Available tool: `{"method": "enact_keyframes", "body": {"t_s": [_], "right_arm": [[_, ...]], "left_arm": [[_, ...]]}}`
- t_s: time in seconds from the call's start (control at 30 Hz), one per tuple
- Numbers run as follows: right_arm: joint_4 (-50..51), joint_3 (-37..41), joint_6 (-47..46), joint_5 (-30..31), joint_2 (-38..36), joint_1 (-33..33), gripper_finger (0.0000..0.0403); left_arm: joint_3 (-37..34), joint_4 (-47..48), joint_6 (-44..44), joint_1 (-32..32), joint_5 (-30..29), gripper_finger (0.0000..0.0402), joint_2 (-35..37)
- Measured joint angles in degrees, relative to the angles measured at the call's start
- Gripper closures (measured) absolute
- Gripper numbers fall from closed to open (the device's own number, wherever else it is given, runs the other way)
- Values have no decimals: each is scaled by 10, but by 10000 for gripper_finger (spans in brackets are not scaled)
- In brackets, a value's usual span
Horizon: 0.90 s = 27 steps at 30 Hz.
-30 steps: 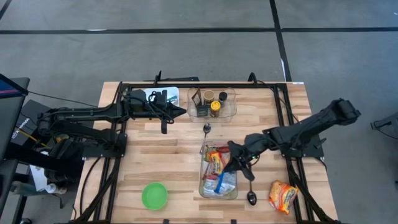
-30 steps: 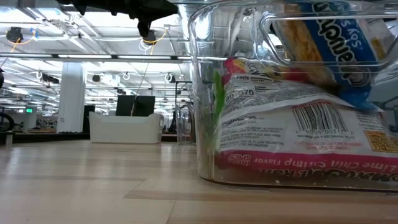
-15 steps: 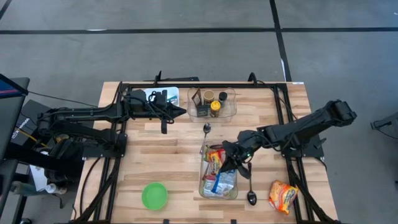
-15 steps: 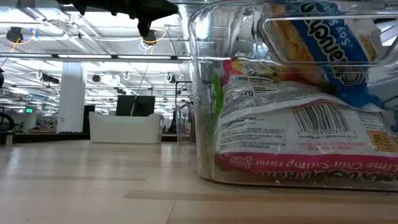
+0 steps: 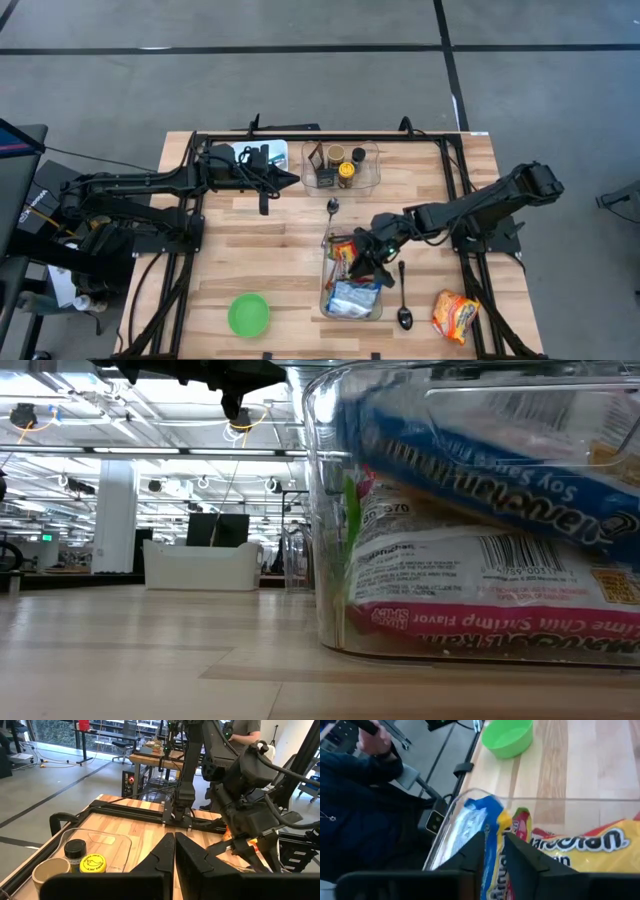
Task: Pick & Place Food Item
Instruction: Put the blue noodle pack into the bottom transparent bin, then put the bottom black spoon into the white bin
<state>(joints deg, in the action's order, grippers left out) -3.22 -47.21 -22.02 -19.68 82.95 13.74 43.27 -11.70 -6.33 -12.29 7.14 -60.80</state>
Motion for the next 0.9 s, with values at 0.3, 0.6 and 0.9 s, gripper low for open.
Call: {"method": "enact_keyframes", "body": {"t_s": [0.3,0.6,0.9], "right_arm": [[-3,0,1,0,-23,-2,283],[19,0,-1,0,-64,-1,293],[74,0,0,7,-93,21,353]], "left_arm": [[0,0,0,0,0,394,0],[0,0,0,0,0,394,0],[0,0,0,0,0,394,0]]}}
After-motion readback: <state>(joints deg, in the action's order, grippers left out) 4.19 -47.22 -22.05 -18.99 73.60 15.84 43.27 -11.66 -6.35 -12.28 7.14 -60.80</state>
